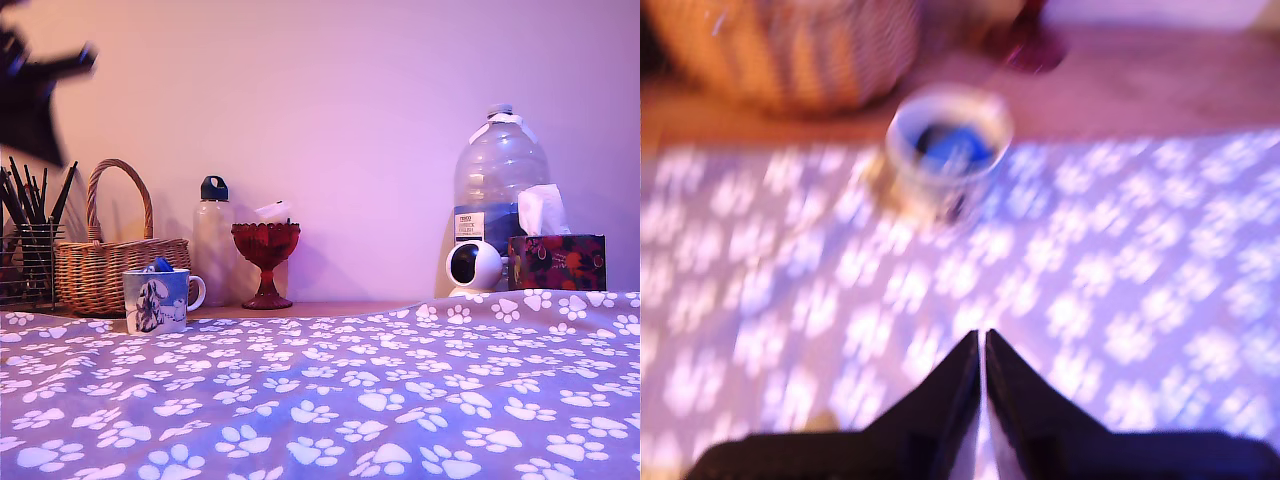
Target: Pick the coffee capsule and then drop it inside the coffee cup in front of you
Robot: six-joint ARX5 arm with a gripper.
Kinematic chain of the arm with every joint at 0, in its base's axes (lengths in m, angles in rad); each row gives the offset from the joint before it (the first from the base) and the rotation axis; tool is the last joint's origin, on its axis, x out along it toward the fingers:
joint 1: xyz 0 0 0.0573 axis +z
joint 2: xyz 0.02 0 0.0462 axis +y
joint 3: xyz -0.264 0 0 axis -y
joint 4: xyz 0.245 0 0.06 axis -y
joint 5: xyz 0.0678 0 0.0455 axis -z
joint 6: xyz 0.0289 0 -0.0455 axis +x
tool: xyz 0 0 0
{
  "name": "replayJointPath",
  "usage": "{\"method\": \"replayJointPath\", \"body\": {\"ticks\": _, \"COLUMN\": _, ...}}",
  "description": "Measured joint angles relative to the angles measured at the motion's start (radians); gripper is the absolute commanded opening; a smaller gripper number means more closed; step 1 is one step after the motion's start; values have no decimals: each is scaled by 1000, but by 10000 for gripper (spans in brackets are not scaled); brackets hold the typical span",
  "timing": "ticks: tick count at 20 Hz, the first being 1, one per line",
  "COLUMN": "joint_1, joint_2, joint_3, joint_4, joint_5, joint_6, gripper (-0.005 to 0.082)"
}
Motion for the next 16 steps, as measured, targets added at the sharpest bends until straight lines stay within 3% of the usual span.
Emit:
{"method": "replayJointPath", "body": {"ticks": 5, "joint_1": 18, "joint_2": -146, "joint_3": -193, "joint_4": 96, "joint_5": 2, "joint_6": -9, "gripper": -20}}
{"method": "replayJointPath", "body": {"ticks": 11, "joint_1": 51, "joint_2": -384, "joint_3": -411, "joint_4": 186, "joint_5": 3, "joint_6": -53, "gripper": -21}}
{"method": "replayJointPath", "body": {"ticks": 16, "joint_1": 51, "joint_2": -642, "joint_3": -512, "joint_4": 146, "joint_5": 4, "joint_6": -58, "gripper": -21}}
